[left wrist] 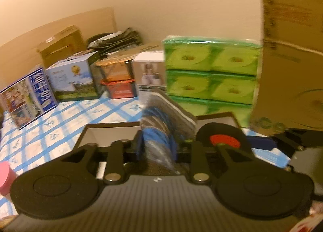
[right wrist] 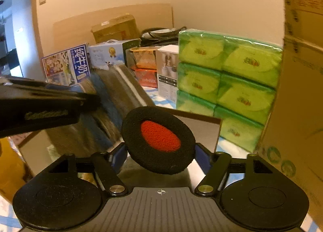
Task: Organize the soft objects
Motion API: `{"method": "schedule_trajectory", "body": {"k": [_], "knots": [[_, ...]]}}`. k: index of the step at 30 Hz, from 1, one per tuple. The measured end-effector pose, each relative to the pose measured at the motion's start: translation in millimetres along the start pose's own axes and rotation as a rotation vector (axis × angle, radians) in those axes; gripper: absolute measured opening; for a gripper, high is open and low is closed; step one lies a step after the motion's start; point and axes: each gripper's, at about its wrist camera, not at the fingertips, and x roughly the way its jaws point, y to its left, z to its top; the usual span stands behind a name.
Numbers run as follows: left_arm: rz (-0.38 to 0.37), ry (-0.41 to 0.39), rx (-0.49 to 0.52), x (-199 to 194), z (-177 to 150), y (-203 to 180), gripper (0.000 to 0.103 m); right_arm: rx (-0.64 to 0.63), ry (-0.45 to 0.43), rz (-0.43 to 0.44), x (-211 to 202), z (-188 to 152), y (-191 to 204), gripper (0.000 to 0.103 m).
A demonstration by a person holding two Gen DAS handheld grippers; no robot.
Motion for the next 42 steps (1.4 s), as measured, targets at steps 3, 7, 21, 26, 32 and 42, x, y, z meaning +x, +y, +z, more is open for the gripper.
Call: {"method": "schedule_trajectory", "body": {"k": [3,7,21,26,32,42], "knots": [[0.050,0.012,-0.013,17.0,2.6,-3.5,0.039,-0.040,0.014,-0.004,9.3,-2.3,-0.5,0.079],[0.061,0.025,0.014,26.9,-2.8,-10.5,0.042,-0.073,0.026,0.000,8.1,-8.2,-1.3,0.079],[-0.008,0.087,-0.020,13.5,-20.4,-13.4,0.043,-0.059,0.016,0.053,-34.2,-31.8,2.9,0.079],[-0.034,0.087,-0.047,-11.9,-26.2,-6.1,0.043,-0.020,0.002,0.059,-61.4,-38.8,10.0,0.079],[-0.102,0.070,-0.074,-59.6,-39.3,1.1,0.045,0.057,-0.029,0.065,-105.7,-48.4,21.9,0.079],[-0.193,0.033,-0.132,-155.4,-76.4,25.6,0.053,0.196,-0.054,0.062,-181.7,-70.3,58.3,0.079]]}}
